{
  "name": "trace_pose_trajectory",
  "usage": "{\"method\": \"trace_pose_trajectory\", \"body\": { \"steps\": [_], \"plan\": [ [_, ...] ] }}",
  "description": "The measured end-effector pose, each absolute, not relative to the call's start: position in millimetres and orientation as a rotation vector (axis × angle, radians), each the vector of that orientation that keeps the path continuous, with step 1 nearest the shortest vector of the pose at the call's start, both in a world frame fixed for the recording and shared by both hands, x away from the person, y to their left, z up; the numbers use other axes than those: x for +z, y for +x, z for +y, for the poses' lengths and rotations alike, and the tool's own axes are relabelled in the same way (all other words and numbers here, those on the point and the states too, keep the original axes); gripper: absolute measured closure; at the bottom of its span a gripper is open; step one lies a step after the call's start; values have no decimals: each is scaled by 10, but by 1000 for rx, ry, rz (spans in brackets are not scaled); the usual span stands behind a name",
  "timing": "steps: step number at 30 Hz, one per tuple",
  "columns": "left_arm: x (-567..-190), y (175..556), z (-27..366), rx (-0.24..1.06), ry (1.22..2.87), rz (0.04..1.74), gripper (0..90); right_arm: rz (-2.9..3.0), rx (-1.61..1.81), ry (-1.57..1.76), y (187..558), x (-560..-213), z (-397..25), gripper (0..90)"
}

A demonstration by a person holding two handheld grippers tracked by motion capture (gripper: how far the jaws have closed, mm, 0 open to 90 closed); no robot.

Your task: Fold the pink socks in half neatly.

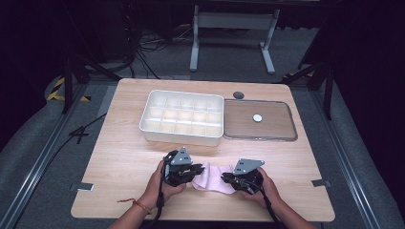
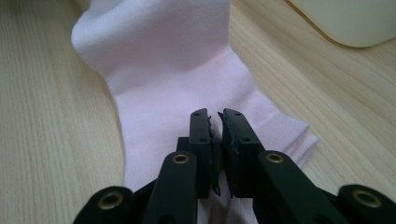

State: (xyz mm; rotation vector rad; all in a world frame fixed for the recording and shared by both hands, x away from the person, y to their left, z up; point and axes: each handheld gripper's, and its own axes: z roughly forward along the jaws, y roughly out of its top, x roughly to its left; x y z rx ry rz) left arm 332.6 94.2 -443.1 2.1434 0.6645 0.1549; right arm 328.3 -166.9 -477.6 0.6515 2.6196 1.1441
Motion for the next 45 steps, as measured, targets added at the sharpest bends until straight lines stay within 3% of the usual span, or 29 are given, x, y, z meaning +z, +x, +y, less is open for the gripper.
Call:
{"method": "trace_pose_trajectory", "body": {
  "steps": [7, 18, 29, 45],
  "plan": [
    [-4398, 3283, 778, 244, 2256, 580, 821, 2610, 1143, 649, 3276, -4780, -1654, 830],
    [-4378, 3321, 793, 164, 2226, 589, 839, 2559, 1189, 699, 3335, -4597, -1889, 822],
    [-4322, 3348, 649, 162, 2268, 517, 845, 2609, 1140, 744, 3401, -4733, -1893, 840],
    [-4345, 3416, 595, 138, 2270, 542, 845, 2606, 1134, 767, 3414, -4695, -1963, 858]
  ]
}}
